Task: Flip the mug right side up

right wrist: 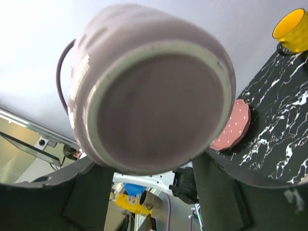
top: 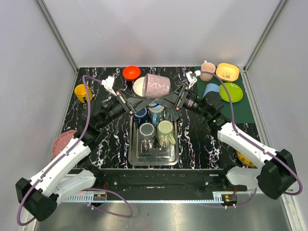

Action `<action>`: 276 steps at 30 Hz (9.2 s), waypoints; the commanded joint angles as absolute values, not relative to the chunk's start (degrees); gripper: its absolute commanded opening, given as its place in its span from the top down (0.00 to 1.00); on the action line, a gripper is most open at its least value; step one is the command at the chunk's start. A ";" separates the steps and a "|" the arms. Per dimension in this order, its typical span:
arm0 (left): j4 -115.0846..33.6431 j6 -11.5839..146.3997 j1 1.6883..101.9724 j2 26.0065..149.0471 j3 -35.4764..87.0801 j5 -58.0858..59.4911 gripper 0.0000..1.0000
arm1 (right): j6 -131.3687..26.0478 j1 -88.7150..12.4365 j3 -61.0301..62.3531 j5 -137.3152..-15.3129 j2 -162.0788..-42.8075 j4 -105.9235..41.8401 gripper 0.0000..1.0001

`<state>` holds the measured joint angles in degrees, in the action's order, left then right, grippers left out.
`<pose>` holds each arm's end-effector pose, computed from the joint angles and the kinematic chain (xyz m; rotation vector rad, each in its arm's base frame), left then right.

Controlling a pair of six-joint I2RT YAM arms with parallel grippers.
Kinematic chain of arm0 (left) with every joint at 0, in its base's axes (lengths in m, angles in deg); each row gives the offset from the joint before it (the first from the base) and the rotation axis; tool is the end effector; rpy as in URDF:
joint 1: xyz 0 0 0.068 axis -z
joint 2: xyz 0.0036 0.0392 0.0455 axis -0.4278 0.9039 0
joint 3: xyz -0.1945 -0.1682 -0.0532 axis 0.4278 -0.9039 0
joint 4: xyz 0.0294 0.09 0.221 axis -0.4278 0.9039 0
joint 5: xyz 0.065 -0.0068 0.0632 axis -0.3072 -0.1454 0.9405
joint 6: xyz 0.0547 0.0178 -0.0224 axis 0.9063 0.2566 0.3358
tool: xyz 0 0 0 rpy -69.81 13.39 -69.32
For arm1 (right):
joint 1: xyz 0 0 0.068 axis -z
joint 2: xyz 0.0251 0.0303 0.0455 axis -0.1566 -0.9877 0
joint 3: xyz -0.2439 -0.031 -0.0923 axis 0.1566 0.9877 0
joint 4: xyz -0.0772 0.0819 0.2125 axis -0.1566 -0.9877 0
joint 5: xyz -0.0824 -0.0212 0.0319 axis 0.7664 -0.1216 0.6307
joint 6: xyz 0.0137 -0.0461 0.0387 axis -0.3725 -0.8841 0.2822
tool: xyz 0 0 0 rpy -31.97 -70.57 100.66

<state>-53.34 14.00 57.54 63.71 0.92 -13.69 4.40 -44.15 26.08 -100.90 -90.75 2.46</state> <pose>0.1629 -0.1241 0.3764 -0.0816 1.6276 -1.6369 0.2068 0.1759 0.3631 -0.1732 1.6018 1.7707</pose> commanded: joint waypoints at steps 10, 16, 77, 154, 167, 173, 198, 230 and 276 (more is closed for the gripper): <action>-61.12 15.18 63.30 66.61 3.64 -12.30 1.00 | 6.62 -44.61 23.12 -102.95 -94.40 13.20 0.76; -57.44 16.14 63.48 65.74 3.91 -12.84 0.99 | 3.64 -44.43 21.20 -103.48 -93.08 8.14 1.00; 3.31 39.35 63.12 46.31 9.44 55.63 0.01 | -34.69 -88.81 2.03 -49.07 -109.54 -64.66 0.33; -25.06 42.09 23.56 84.22 18.97 -6.72 1.00 | -36.38 -67.21 16.62 -52.54 -80.34 -44.39 0.25; -58.48 13.07 44.30 62.67 6.72 -21.10 1.00 | -12.02 -58.06 25.50 -86.95 -76.99 -11.42 0.21; -57.87 14.65 55.82 61.69 6.55 -16.79 1.00 | -8.59 -57.62 24.27 -87.30 -80.77 -4.03 0.24; -57.08 13.51 63.73 61.07 5.66 -18.11 1.00 | -2.10 -50.50 25.41 -90.20 -84.55 8.88 0.52; -42.23 25.37 67.87 54.66 3.46 -3.09 0.30 | -9.46 -49.27 22.07 -96.10 -78.68 -8.75 1.00; -0.56 39.26 67.34 38.84 2.77 41.75 0.15 | -29.94 -77.30 24.44 -51.71 -98.96 -65.02 1.00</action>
